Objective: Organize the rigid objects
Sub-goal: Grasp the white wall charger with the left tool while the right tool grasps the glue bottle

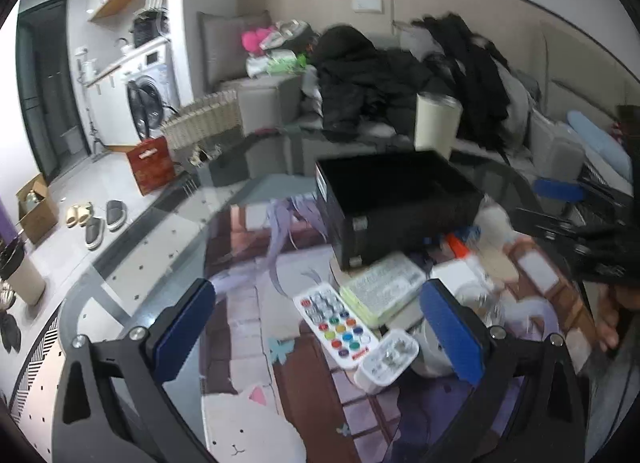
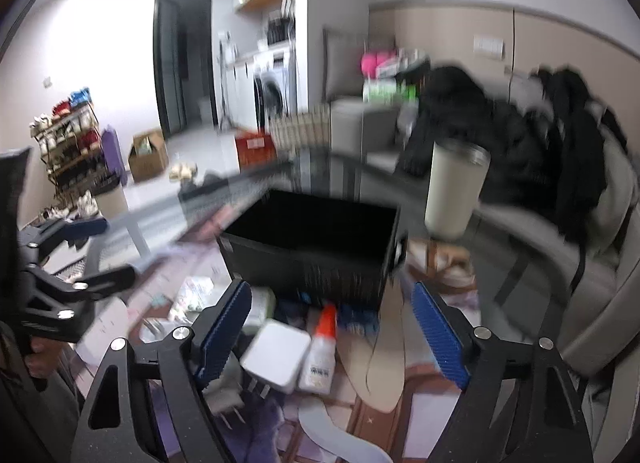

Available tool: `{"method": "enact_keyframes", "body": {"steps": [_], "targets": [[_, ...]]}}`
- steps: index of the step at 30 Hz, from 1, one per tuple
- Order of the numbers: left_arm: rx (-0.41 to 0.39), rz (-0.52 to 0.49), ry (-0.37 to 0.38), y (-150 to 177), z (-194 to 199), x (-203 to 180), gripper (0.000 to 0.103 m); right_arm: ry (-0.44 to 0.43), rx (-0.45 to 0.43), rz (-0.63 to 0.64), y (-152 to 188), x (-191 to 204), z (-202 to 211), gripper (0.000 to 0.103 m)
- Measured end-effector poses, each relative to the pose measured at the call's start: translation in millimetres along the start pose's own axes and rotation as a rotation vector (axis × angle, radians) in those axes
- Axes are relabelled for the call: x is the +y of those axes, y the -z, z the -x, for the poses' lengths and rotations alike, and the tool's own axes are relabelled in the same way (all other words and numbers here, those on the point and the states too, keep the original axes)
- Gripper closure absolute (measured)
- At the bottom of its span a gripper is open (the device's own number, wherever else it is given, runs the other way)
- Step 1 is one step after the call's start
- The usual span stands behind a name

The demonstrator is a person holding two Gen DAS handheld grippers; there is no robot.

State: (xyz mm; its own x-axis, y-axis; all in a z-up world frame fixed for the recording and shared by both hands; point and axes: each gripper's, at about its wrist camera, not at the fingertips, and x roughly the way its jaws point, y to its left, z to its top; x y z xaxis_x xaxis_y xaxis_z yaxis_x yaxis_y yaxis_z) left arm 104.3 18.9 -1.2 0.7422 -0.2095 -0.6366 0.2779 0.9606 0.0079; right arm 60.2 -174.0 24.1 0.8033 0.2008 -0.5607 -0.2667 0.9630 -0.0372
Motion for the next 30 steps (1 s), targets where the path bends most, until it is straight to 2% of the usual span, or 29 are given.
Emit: {"method": "enact_keyframes", "body": {"steps": [1,3,4,6,7,9,11,15,17,18,24,28,30], "targets": [[0.015,-0.008,0.011,2.5,-3.1,-0.7,0.001,0.020,0.029,0.004,4.4,-1.1,-9.0,0.020],[0.046,-0.030,0.039,8.4,-8.1,-4.3,0.001,0.034,0.087,0.020,14.0,-1.5,-22.4,0.032],[0.057,-0.046,0.045,10.5,-10.4,-6.1,0.002,0.025,0.119,0.027,17.0,-1.6,-29.9,0.034],[0.084,-0.084,0.059,14.5,-15.4,-10.4,0.008,0.015,0.161,0.022,22.3,-0.8,-42.1,0.035],[0.105,-0.096,0.066,17.2,-19.6,-12.5,0.015,0.014,0.183,0.017,25.9,-0.9,-47.8,0.036],[0.152,-0.107,0.086,21.2,-28.0,-15.3,0.022,0.007,0.219,0.030,30.6,0.9,-57.4,0.044],[0.150,-0.098,0.107,21.3,-28.4,-15.2,0.027,-0.013,0.251,0.024,35.9,2.8,-65.4,0.045],[0.147,-0.103,0.113,19.9,-28.7,-19.7,0.034,-0.005,0.244,0.027,34.5,2.1,-70.4,0.045],[0.152,-0.093,0.130,19.9,-28.1,-18.3,0.043,0.005,0.248,0.034,34.6,2.9,-70.8,0.045],[0.154,-0.087,0.137,20.2,-27.1,-17.7,0.044,0.010,0.249,0.032,34.8,1.8,-70.6,0.046],[0.145,-0.107,0.137,21.1,-26.3,-15.5,0.045,-0.013,0.296,0.015,39.4,-4.0,-72.3,0.057],[0.153,-0.111,0.177,22.2,-23.8,-16.9,0.055,-0.026,0.309,0.017,40.7,-1.8,-76.5,0.060],[0.158,-0.114,0.196,22.6,-23.0,-17.5,0.056,-0.036,0.322,0.016,41.7,0.0,-80.5,0.069]]}}
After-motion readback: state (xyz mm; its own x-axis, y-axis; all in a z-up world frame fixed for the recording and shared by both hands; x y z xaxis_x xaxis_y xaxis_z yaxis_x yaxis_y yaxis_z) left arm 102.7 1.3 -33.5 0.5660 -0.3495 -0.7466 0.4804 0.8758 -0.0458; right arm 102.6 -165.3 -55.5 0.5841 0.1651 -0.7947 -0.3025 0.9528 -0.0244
